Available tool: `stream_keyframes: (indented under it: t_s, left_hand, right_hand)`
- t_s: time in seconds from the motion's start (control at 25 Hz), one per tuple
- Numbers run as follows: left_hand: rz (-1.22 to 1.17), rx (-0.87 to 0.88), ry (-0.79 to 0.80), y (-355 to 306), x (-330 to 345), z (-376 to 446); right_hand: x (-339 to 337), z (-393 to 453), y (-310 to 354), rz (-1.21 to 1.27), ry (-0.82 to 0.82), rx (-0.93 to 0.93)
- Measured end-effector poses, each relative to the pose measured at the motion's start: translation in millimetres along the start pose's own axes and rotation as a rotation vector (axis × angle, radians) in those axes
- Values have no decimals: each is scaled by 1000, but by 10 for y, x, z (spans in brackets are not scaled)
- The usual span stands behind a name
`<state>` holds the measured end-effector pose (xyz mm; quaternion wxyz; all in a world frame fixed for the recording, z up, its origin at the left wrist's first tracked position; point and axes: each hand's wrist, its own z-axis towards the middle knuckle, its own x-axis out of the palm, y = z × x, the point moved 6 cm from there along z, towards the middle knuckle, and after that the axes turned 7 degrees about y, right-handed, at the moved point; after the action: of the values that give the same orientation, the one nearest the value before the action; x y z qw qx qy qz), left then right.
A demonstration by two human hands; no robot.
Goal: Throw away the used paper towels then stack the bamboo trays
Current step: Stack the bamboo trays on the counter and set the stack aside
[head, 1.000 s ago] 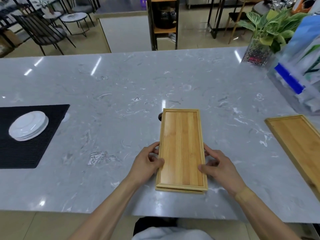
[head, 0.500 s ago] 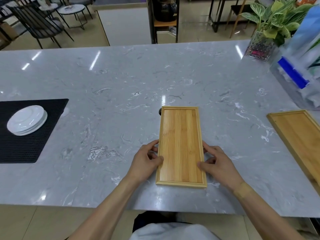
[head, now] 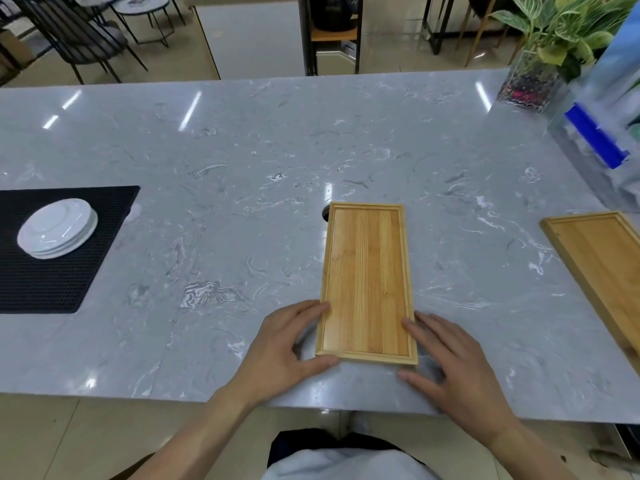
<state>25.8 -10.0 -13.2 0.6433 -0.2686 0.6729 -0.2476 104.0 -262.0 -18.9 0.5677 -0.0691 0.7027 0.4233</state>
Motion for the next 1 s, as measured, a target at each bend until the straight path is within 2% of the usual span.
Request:
stream_keyframes:
  t_s: [0.12, 0.2, 0.4, 0.68, 0.88, 1.0]
  left_hand:
    - [76, 140, -104, -8, -21, -69]
    - [71, 166, -144, -8, -16, -57]
    - [55, 158, -154, 60, 43, -70]
    - [166, 146, -137, 61, 102, -99]
    - [206, 146, -65, -17, 111, -133]
    - [211, 102, -173, -62, 43, -208]
  right_hand:
    - [50, -28, 5, -51, -35, 22]
    - [75, -42, -5, -9, -42, 53]
    - [104, -61, -40, 93, -45, 125]
    - [145, -82, -65, 70, -30, 148]
    - [136, -117, -2, 5, -22, 171]
    - [40, -225, -28, -78, -44, 199]
